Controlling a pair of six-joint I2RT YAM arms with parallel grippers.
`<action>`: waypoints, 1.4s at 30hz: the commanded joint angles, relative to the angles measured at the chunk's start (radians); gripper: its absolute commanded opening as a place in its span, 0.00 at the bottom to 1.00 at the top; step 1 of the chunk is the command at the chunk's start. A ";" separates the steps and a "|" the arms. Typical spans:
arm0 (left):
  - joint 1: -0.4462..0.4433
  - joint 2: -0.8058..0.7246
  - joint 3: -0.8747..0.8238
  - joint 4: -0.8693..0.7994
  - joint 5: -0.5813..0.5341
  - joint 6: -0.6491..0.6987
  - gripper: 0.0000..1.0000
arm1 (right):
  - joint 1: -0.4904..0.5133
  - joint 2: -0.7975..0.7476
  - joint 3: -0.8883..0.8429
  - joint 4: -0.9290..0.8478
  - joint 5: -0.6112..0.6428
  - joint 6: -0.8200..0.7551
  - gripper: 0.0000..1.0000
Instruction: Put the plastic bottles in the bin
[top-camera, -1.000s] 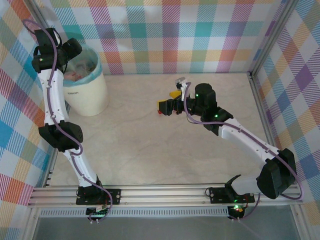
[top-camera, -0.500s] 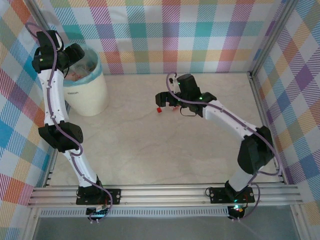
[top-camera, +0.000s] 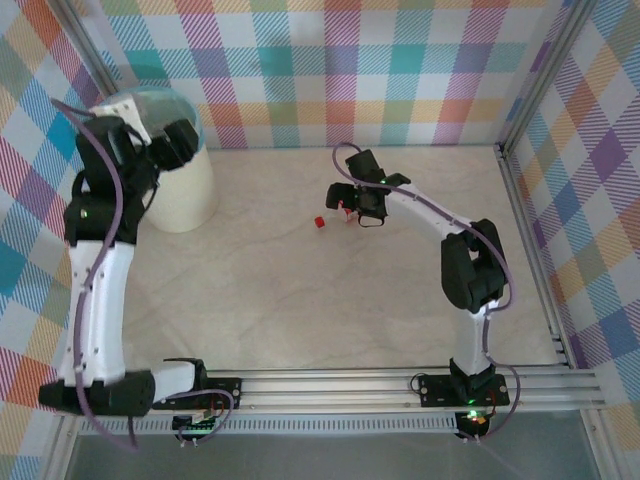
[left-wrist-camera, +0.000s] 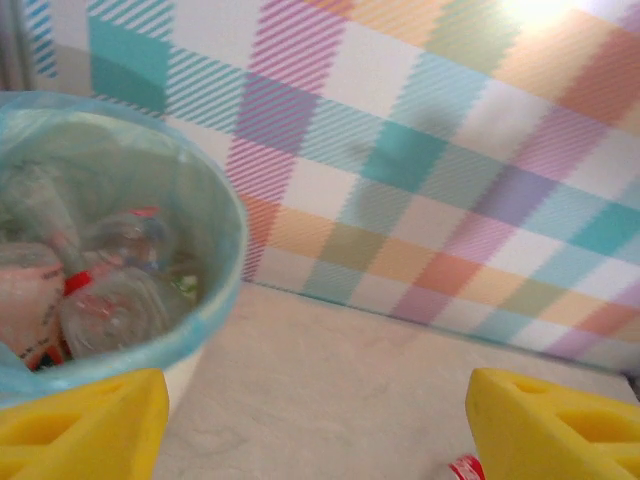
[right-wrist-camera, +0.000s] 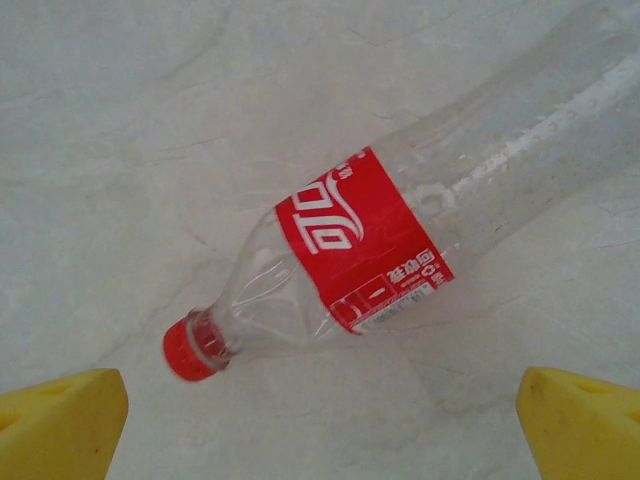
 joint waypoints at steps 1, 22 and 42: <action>-0.086 -0.057 -0.125 0.055 -0.034 0.070 0.78 | -0.004 0.055 0.059 -0.020 0.008 0.068 1.00; -0.143 -0.192 -0.320 0.026 -0.076 0.125 0.79 | -0.086 0.331 0.281 -0.107 0.013 0.203 1.00; -0.144 -0.134 -0.261 0.000 -0.010 0.043 0.80 | -0.124 0.146 0.004 0.076 -0.238 0.055 0.66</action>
